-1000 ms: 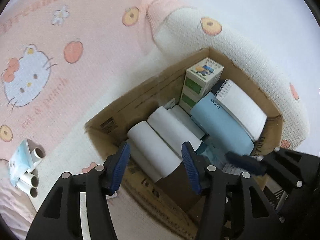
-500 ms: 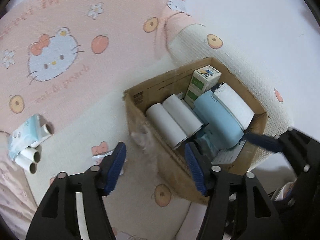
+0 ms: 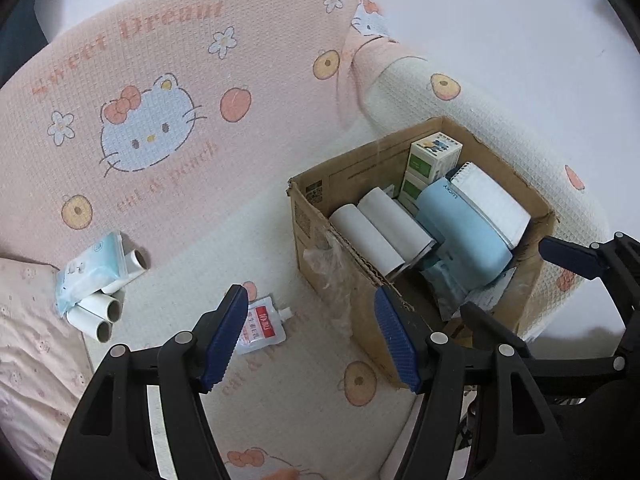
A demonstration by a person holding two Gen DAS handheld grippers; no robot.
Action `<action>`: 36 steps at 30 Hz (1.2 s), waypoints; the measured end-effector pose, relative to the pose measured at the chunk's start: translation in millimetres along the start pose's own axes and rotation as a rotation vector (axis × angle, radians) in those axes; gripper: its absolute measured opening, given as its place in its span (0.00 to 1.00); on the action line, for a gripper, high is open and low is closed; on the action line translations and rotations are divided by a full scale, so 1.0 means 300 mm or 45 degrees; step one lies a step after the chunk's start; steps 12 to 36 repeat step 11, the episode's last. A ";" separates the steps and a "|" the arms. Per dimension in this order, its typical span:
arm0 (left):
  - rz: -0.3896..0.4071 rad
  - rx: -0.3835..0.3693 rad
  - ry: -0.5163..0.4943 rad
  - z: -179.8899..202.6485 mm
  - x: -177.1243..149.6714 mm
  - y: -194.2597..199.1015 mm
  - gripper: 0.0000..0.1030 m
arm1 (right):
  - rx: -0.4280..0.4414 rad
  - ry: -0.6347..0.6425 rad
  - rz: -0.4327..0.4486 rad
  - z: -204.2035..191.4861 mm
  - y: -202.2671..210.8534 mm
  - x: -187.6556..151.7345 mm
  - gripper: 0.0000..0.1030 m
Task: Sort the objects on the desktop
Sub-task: 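Withdraw both grippers up and away from the box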
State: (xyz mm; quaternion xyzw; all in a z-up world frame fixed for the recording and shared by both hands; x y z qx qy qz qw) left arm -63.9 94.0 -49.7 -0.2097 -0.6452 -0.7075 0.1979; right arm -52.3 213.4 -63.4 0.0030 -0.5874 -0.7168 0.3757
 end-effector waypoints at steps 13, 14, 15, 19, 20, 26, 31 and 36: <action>0.019 0.024 -0.017 0.014 -0.004 0.018 0.68 | -0.033 0.003 0.004 0.003 0.008 -0.001 0.73; 0.019 0.024 -0.017 0.014 -0.004 0.018 0.68 | -0.033 0.003 0.004 0.003 0.008 -0.001 0.73; 0.019 0.024 -0.017 0.014 -0.004 0.018 0.68 | -0.033 0.003 0.004 0.003 0.008 -0.001 0.73; 0.019 0.024 -0.017 0.014 -0.004 0.018 0.68 | -0.033 0.003 0.004 0.003 0.008 -0.001 0.73; 0.019 0.024 -0.017 0.014 -0.004 0.018 0.68 | -0.033 0.003 0.004 0.003 0.008 -0.001 0.73; 0.019 0.024 -0.017 0.014 -0.004 0.018 0.68 | -0.033 0.003 0.004 0.003 0.008 -0.001 0.73; 0.019 0.024 -0.017 0.014 -0.004 0.018 0.68 | -0.033 0.003 0.004 0.003 0.008 -0.001 0.73; 0.019 0.024 -0.017 0.014 -0.004 0.018 0.68 | -0.033 0.003 0.004 0.003 0.008 -0.001 0.73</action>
Point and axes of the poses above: each gripper's, at about its wrist camera, not at the fingertips, and y roughly against the way its jaws point, z to its right, x to its top, the point moved 8 cm from there along -y, roughly the way its jaws point, and after that the axes turned 4 degrees about y, right-handed, at the moved point
